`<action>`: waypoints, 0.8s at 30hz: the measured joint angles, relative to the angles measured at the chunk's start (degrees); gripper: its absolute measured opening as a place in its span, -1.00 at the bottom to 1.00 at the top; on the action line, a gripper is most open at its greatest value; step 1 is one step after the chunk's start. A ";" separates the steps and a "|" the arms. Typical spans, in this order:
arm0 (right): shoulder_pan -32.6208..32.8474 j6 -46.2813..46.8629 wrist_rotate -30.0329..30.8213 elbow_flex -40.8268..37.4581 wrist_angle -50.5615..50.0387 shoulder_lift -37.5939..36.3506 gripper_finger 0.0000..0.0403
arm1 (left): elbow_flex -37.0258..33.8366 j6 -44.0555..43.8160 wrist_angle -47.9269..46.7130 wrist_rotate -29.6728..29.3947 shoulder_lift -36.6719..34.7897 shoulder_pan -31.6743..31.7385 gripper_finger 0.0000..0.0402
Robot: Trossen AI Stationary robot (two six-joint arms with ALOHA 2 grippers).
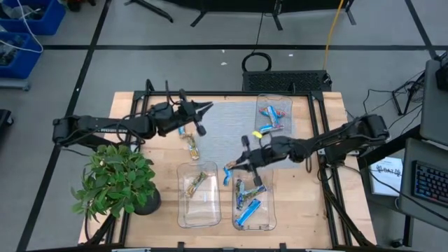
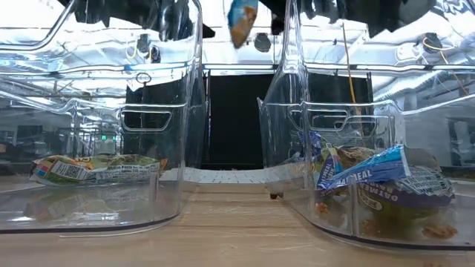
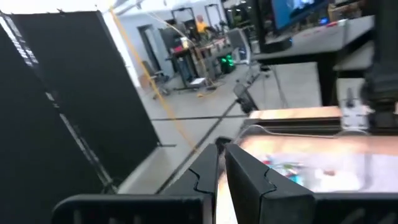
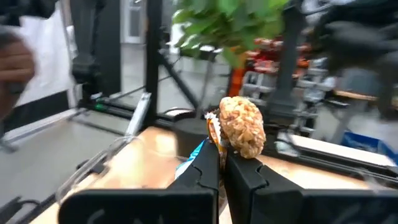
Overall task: Pick and place Granola Bars by type
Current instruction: Put the top left yellow granola bar into the bottom left transparent bin
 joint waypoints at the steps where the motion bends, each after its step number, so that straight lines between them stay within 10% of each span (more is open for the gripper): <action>1: 0.46 -0.09 -1.10 1.22 -0.17 1.36 -1.00 | 0.03 0.70 0.11 -0.08 -0.04 0.61 -0.82; 13: 4.65 0.86 -5.86 15.36 -0.32 17.95 -1.00 | 0.04 -3.59 -1.36 -6.80 -0.06 9.19 -0.81; 24: 3.05 -0.36 -6.64 20.13 -0.47 27.37 -1.00 | 0.04 -3.94 -5.08 0.43 -1.38 8.07 -0.81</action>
